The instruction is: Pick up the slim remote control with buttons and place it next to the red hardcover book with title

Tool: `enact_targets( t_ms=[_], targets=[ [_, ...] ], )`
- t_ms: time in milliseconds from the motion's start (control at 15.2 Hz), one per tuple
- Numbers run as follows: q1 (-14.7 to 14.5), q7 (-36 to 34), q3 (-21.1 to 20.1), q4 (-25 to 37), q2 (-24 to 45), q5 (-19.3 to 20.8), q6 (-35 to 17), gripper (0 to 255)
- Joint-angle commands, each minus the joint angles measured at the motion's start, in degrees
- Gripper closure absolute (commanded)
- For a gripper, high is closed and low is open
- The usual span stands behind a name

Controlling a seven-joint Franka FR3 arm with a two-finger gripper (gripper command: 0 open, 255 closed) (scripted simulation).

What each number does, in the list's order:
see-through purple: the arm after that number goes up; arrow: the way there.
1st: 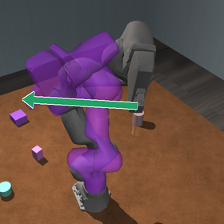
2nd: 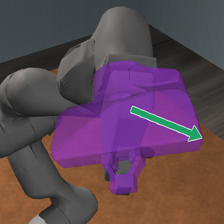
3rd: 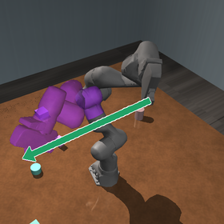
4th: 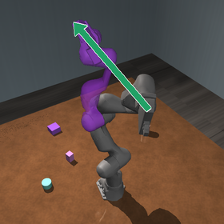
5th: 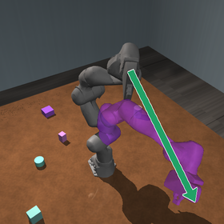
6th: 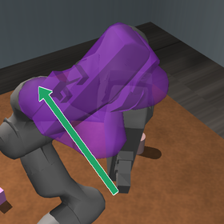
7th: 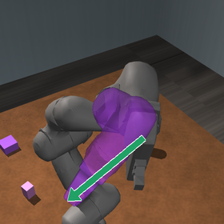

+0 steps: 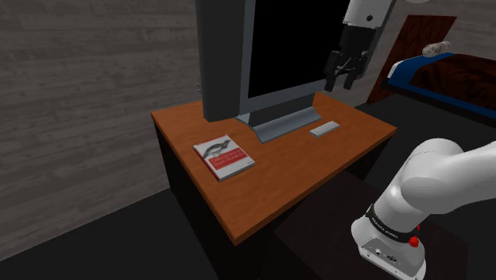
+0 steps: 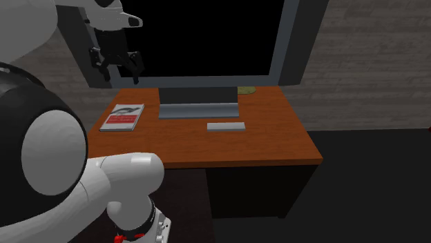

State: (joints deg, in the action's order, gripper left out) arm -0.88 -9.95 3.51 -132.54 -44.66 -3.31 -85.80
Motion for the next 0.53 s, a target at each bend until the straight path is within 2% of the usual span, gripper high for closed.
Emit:
enact_targets(
  t_ms=[0,462],
  targets=[
    [0.0,0.0,0.0,0.0,0.0,0.0,0.0,0],
    [4.6,-5.8,1.5,-2.6,9.0,1.5,-11.9,0]
  ],
)
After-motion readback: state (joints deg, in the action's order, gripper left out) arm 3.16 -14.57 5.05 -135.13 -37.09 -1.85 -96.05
